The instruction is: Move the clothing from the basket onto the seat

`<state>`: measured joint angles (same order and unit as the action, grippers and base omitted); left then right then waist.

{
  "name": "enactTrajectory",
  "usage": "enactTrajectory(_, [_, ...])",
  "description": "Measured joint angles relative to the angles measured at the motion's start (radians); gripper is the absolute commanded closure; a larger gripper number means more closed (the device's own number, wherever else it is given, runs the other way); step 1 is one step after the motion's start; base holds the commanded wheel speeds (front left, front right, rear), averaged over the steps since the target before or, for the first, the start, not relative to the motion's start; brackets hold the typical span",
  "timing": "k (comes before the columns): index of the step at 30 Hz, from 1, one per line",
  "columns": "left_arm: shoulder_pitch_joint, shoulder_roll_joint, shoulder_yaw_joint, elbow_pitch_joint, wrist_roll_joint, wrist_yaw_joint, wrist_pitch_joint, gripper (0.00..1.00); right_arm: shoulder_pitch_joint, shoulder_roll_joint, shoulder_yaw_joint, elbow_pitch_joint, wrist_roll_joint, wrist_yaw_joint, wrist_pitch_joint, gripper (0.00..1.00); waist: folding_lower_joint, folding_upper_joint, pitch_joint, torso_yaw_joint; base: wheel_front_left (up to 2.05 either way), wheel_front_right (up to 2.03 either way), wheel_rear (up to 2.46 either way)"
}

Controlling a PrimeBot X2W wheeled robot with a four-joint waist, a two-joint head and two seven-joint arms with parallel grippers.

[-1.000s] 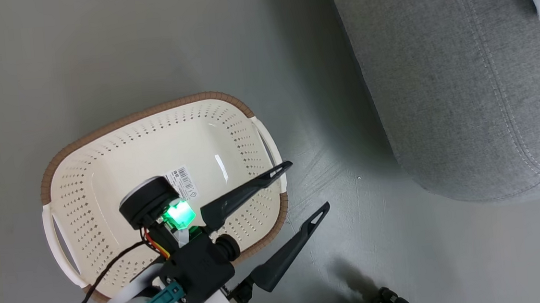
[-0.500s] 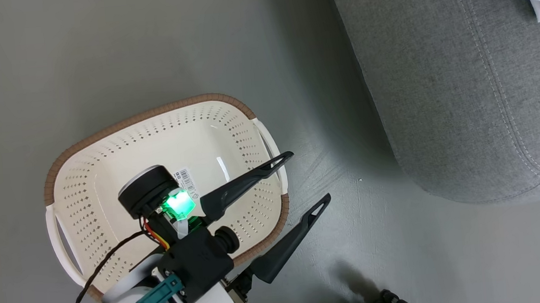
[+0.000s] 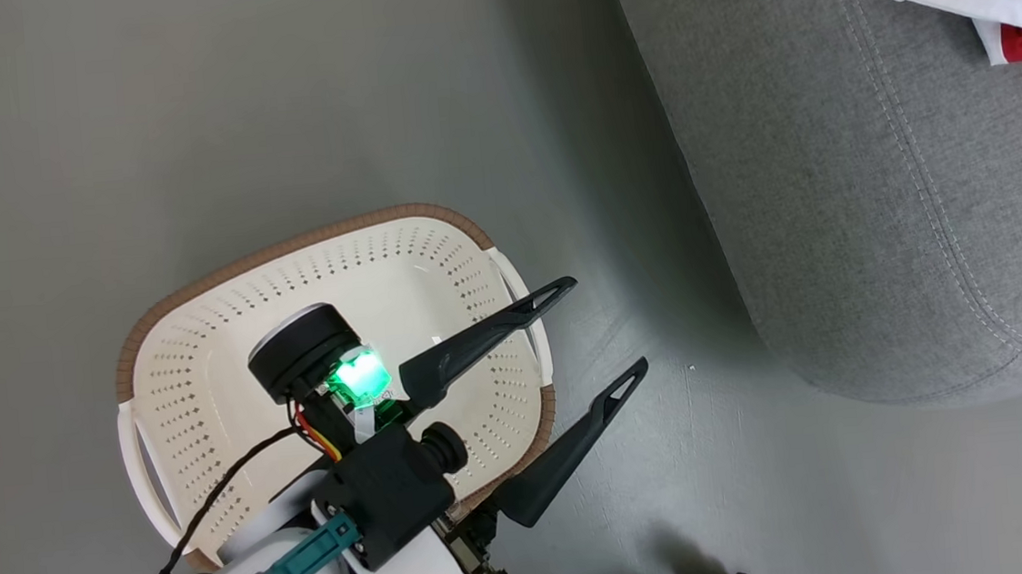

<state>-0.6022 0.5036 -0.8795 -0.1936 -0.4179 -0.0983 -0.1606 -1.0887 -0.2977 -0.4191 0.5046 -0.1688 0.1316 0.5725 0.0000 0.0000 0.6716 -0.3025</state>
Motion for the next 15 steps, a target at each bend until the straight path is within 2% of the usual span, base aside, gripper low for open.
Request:
enactTrajectory(11, [0.000, -0.039, -0.008, 0.052, -0.002, -0.007, -0.041, 0.00, -0.003, -0.026, 0.015, -0.017, -0.035, 0.000, 0.022, 0.00, 0.0000, 0.0000, -0.075, 0.026, 0.00, 0.00, 0.00])
enactTrajectory(15, [0.000, -0.049, -0.008, 0.068, -0.011, -0.008, -0.053, 0.00, -0.004, -0.024, 0.016, -0.010, -0.040, 0.000, 0.063, 0.00, 0.0000, 0.0000, -0.104, 0.041, 0.00, 0.00, 0.00])
